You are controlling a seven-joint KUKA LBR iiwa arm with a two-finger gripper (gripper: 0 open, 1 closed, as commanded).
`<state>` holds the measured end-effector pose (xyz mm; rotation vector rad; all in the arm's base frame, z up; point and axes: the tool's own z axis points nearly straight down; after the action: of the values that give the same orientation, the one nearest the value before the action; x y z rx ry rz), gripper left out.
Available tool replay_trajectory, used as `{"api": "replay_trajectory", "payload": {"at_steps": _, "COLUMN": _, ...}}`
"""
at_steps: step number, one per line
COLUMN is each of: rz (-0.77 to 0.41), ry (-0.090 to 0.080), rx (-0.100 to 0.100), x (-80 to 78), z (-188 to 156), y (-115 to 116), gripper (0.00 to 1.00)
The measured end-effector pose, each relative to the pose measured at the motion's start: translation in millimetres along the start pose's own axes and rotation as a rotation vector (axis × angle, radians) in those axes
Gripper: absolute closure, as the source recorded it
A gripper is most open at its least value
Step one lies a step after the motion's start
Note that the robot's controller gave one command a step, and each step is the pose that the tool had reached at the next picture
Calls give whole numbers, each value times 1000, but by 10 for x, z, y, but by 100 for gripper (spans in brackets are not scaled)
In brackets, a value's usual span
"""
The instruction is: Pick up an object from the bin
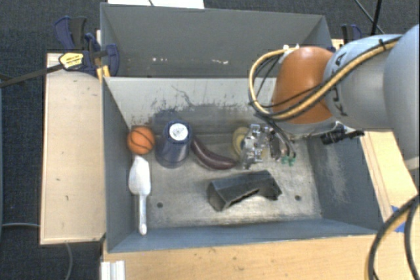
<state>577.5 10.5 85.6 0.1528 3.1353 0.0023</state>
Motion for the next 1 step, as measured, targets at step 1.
{"api": "replay_trajectory", "payload": {"at_steps": 1, "rz": -20, "ry": 1, "rx": 1, "x": -1, "z": -310, "y": 29, "gripper": 100}}
